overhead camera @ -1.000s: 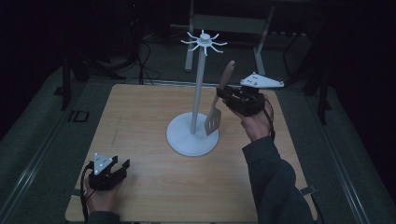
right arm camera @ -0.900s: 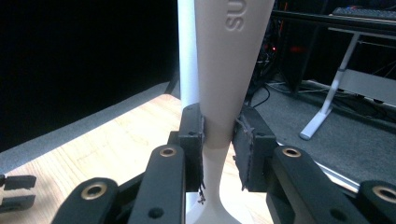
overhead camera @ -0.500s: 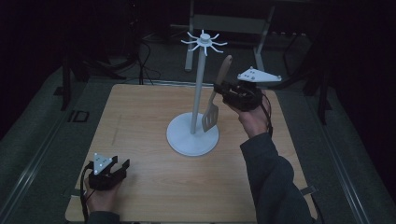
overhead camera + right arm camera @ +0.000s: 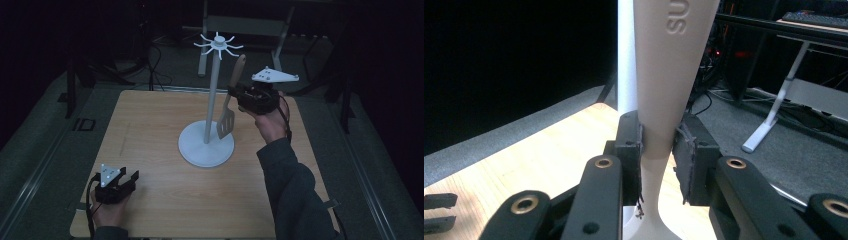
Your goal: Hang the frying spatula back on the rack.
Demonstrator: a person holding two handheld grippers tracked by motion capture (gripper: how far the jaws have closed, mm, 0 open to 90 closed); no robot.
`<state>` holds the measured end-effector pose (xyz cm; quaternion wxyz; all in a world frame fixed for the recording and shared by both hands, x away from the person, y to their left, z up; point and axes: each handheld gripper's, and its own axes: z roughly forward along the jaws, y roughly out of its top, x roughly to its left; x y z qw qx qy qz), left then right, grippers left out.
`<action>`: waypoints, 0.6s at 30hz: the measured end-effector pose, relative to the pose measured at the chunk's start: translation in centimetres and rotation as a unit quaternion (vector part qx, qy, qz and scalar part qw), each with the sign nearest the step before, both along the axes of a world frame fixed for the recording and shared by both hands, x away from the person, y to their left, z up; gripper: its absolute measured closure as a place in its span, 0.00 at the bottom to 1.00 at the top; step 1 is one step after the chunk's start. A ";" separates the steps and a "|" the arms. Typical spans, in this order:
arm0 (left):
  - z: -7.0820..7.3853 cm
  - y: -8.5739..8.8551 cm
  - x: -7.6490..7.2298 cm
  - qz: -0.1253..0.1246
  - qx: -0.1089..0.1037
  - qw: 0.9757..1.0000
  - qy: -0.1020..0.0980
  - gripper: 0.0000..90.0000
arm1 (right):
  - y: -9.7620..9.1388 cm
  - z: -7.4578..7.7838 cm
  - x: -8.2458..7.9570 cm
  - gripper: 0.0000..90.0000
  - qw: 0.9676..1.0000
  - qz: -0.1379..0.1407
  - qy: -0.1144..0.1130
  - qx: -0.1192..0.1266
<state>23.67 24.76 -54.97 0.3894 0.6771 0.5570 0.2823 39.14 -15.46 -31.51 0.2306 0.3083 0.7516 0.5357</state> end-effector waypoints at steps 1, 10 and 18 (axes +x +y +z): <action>0.0 0.0 0.0 0.000 0.000 1.000 0.000 0.55 | 0.0 0.1 0.0 0.82 1.000 0.000 0.002 0.000; 0.0 0.0 0.0 -0.001 0.000 1.000 0.000 0.55 | 0.4 0.5 0.2 0.82 1.000 0.003 0.002 -0.006; 0.0 0.0 0.0 0.000 0.000 1.000 0.000 0.55 | 0.7 0.7 0.5 0.82 1.000 0.001 0.005 -0.009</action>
